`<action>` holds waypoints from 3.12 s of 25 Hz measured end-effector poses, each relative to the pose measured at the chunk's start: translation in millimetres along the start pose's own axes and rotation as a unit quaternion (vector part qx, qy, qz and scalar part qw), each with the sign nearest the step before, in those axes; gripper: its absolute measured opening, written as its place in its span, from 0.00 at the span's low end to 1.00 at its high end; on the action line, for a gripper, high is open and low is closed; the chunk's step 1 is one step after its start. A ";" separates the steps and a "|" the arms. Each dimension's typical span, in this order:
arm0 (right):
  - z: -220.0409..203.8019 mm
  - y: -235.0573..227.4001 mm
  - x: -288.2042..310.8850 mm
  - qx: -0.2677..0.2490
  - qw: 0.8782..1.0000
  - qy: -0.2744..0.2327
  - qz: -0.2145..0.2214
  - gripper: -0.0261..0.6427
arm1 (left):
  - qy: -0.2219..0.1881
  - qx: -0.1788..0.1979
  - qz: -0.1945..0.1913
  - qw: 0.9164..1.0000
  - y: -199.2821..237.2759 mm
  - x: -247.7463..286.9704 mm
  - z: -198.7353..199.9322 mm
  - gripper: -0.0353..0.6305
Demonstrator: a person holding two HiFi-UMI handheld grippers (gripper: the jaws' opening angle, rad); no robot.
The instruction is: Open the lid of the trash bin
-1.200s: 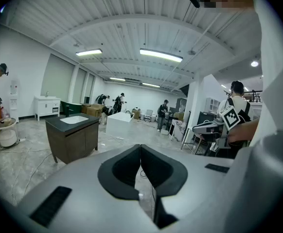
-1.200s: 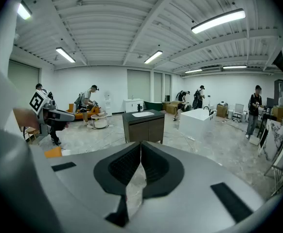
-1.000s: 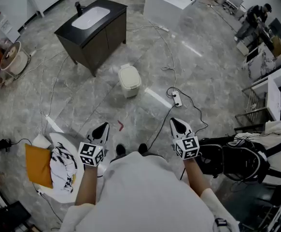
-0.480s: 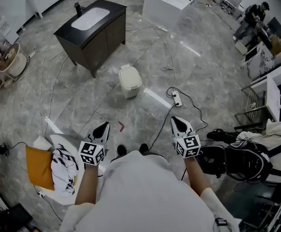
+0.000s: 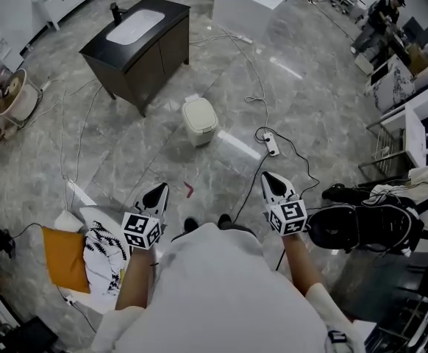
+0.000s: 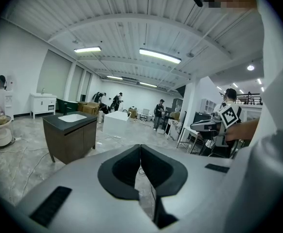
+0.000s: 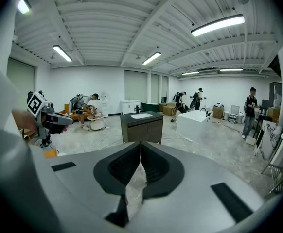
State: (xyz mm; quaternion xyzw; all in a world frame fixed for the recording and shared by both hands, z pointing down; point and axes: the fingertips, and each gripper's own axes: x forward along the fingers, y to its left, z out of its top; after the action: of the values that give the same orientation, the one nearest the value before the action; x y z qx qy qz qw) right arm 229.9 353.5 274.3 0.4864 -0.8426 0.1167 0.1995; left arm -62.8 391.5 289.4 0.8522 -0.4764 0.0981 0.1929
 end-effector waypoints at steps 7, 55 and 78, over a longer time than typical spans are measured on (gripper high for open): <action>0.9 23.8 1.4 -0.004 1.000 0.000 -0.009 0.09 | 0.002 0.003 -0.008 1.000 20.3 -12.0 -2.1 0.08; 41.7 -76.0 195.6 -0.002 0.997 0.046 0.064 0.09 | 0.017 -0.019 0.013 1.000 98.4 150.6 60.5 0.08; 22.9 -140.4 280.5 -0.026 0.986 0.093 0.138 0.09 | 0.062 -0.028 0.045 0.997 100.9 250.2 72.0 0.08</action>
State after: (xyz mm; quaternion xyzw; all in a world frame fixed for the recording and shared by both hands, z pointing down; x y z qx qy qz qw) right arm 221.0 57.6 380.3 0.3472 -0.8822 0.1658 0.2716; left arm -18.0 119.8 335.8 0.8168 -0.5036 0.1458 0.2409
